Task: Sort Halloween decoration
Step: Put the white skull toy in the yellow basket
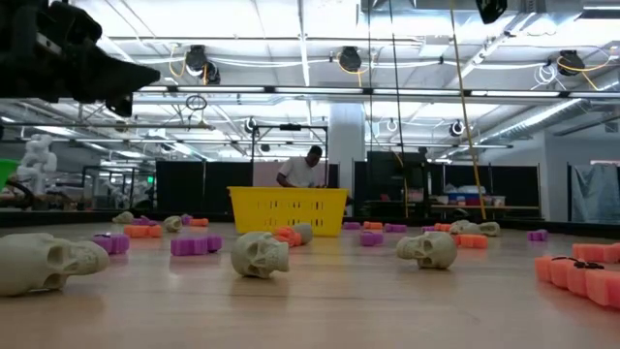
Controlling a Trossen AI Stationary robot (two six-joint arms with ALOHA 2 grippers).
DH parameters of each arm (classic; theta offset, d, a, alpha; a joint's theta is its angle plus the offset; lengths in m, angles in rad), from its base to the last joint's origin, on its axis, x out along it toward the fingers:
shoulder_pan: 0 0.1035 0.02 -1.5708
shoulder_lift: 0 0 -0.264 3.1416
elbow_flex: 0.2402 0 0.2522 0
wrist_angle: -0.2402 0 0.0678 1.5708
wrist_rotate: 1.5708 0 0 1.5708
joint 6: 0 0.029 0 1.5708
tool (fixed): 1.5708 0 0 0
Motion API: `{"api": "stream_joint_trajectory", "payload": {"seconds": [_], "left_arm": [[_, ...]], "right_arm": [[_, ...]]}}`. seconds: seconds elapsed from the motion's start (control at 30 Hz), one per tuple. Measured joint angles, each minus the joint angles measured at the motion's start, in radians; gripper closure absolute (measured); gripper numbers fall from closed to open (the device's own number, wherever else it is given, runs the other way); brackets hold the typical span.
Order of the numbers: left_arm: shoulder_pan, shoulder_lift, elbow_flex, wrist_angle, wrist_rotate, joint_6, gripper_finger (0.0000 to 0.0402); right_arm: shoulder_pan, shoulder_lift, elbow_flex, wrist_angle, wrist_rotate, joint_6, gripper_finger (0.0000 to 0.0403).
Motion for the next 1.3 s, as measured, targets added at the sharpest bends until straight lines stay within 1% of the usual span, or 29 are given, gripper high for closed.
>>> {"api": "stream_joint_trajectory", "payload": {"seconds": [0.13,0.23,0.33,0.4,0.57,0.7,0.77,0.87,0.97,1.1,1.3], "left_arm": [[0.000,0.000,0.079,0.036,0.005,-0.034,0.0402],[-0.001,0.029,0.174,-0.021,0.012,-0.034,0.0402],[-0.005,0.075,0.287,-0.050,0.047,-0.010,0.0402],[-0.005,0.115,0.357,-0.073,0.064,0.007,0.0402],[-0.005,0.235,0.545,-0.163,0.065,0.040,0.0402],[-0.005,0.352,0.679,-0.274,0.064,0.043,0.0402],[-0.005,0.410,0.732,-0.303,0.063,0.043,0.0402],[-0.005,0.493,0.781,-0.339,0.062,0.046,0.0402],[-0.005,0.563,0.816,-0.343,0.063,0.085,0.0402],[-0.005,0.623,0.823,-0.350,0.063,0.097,0.0402],[-0.005,0.702,0.823,-0.416,0.065,0.072,0.0402]], "right_arm": [[0.000,0.022,-0.003,-0.069,0.058,0.025,0.0403],[0.001,0.027,-0.036,-0.059,0.074,0.060,0.0403],[0.001,0.027,-0.092,-0.025,0.073,0.085,0.0403],[0.001,0.027,-0.136,-0.003,0.074,0.113,0.0403],[0.001,0.030,-0.255,0.084,0.074,0.192,0.0403],[0.001,0.030,-0.358,0.199,0.074,0.200,0.0403],[0.001,0.030,-0.402,0.251,0.075,0.200,0.0403],[0.001,0.030,-0.446,0.316,0.074,0.215,0.0403],[0.001,0.030,-0.472,0.333,0.077,0.240,0.0403],[0.002,0.030,-0.495,0.329,0.120,0.287,0.0403],[0.002,0.031,-0.513,0.329,0.125,0.327,0.0403]]}}
